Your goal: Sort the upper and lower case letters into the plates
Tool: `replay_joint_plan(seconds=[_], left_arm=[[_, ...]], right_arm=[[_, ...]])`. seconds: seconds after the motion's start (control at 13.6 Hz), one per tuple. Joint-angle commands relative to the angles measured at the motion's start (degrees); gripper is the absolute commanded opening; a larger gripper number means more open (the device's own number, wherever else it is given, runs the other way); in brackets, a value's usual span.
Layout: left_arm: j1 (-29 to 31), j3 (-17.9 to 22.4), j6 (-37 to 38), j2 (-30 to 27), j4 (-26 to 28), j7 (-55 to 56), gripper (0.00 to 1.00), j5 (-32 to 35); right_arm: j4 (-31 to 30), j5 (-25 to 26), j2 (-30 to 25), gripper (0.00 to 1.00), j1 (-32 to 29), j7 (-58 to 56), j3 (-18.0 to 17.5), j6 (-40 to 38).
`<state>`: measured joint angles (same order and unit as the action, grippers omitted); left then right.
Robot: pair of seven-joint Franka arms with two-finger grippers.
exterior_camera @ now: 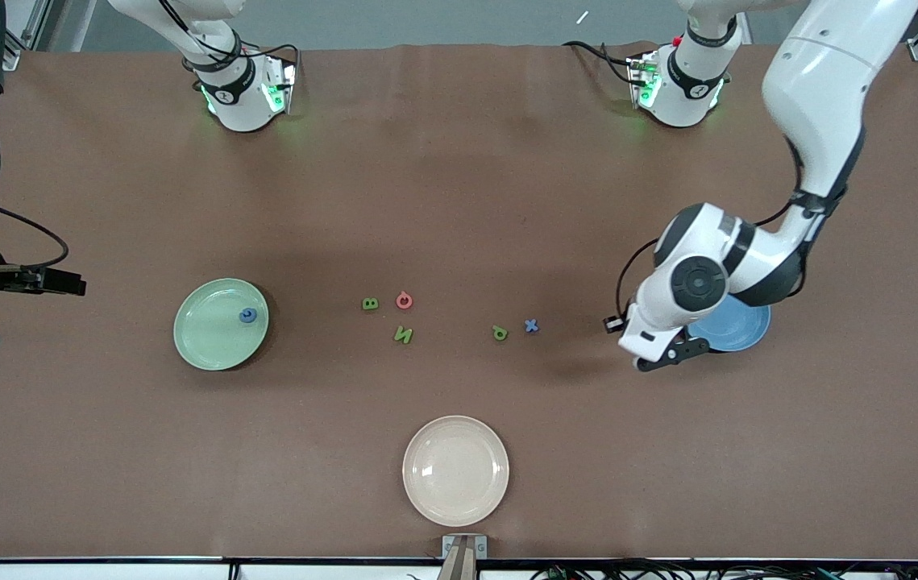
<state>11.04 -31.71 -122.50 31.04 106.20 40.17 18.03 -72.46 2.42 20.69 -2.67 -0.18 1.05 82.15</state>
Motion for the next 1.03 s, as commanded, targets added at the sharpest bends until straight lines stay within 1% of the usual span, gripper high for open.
replay_joint_plan(seconds=[0.0, 0.07, 0.22, 0.29, 0.37, 0.51, 0.66, 0.73, 0.88, 0.95], left_arm=[[8.89, -3.79, -1.15, -7.20, 9.88, -14.37, 0.10, 0.77], [10.39, -3.80, -2.55, -8.44, 11.99, -18.25, 0.10, 0.77], [13.38, -3.80, -7.90, -10.64, 17.00, -23.63, 0.10, 1.21], [14.79, -3.80, -10.97, -10.82, 19.28, -25.13, 0.10, 3.04], [16.28, -3.80, -12.66, -10.65, 20.44, -25.41, 0.10, 5.23], [17.96, -3.80, -14.77, -9.94, 21.32, -26.72, 0.10, 8.15], [19.81, -3.80, -15.66, -8.98, 21.50, -30.13, 0.10, 8.51], [20.34, -3.80, -16.01, -8.45, 21.50, -31.90, 0.10, 8.51], [21.39, -3.71, -16.54, -7.66, 21.50, -33.31, 0.10, 8.86], [21.66, -3.71, -16.63, -7.40, 21.59, -33.58, 0.11, 10.51]], right_arm=[[1.61, 0.39, -0.03, 1.00, -0.58, -0.35, -0.70, -0.68], [2.75, 0.30, 0.06, 1.00, -0.41, -0.18, -0.96, -0.85], [3.20, -0.22, -0.38, 1.00, -0.14, 0.09, -0.96, -0.94], [3.20, -1.27, -1.34, 1.00, -0.23, 0.09, -0.96, -1.03], [2.85, -1.98, -2.13, 1.00, -0.32, 0.09, -0.79, -1.12], [2.76, -2.07, -2.23, 1.00, -0.23, 0.35, -0.87, -3.13], [1.98, -2.42, -3.45, 1.00, -0.32, 0.35, -0.70, -4.19], [0.41, -2.42, -4.42, 1.00, -0.23, 0.27, -0.52, -4.63], [-4.25, -2.25, -7.75, 1.00, 0.56, 0.00, -0.35, -3.15], [-6.44, -2.07, -9.42, 1.00, 1.95, 0.00, 1.05, -2.27]])
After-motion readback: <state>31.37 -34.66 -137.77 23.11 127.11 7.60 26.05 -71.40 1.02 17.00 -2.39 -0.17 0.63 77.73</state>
